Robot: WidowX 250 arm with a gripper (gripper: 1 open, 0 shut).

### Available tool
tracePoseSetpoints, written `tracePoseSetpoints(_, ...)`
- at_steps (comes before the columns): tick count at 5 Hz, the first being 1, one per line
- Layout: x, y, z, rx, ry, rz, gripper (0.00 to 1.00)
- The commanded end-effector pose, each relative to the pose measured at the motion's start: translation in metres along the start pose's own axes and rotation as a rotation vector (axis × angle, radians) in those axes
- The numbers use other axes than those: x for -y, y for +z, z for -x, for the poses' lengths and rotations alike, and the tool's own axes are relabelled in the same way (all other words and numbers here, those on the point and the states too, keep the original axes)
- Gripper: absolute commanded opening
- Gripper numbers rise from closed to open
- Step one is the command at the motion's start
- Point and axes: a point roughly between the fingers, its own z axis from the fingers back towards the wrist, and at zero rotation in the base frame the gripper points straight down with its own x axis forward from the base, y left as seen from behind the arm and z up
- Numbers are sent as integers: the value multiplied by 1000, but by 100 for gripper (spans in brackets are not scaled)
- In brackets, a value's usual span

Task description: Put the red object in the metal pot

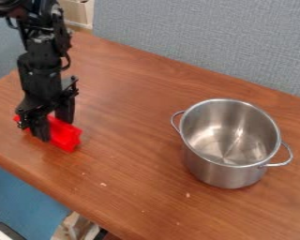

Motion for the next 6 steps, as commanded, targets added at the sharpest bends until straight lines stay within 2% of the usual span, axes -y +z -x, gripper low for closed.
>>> tracePoseSetpoints(1, 5, 23, -2, 46, -14, 65, 0)
tracePoseSetpoints(6, 0, 29, 1, 58, -41, 54, 0)
